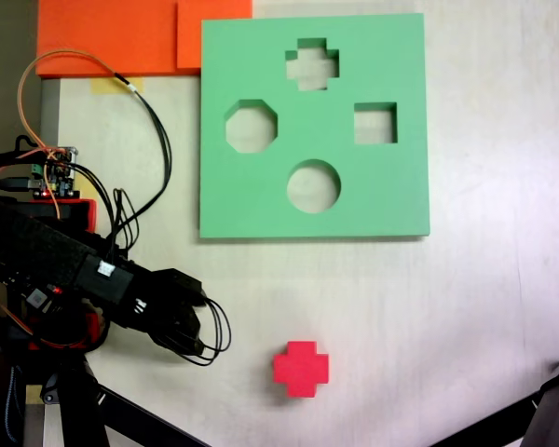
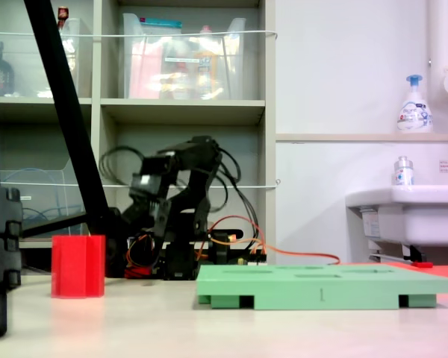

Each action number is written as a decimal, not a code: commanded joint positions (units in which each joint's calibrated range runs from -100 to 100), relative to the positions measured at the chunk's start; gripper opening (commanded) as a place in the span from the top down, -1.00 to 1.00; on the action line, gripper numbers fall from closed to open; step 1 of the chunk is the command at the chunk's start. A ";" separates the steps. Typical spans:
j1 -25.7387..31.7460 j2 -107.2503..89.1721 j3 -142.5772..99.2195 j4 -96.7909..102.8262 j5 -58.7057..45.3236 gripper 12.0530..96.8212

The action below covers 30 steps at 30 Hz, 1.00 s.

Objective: Put the cross columnar block into the corresponding hole

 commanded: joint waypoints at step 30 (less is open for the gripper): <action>2.20 18.03 37.59 -19.24 2.49 -0.14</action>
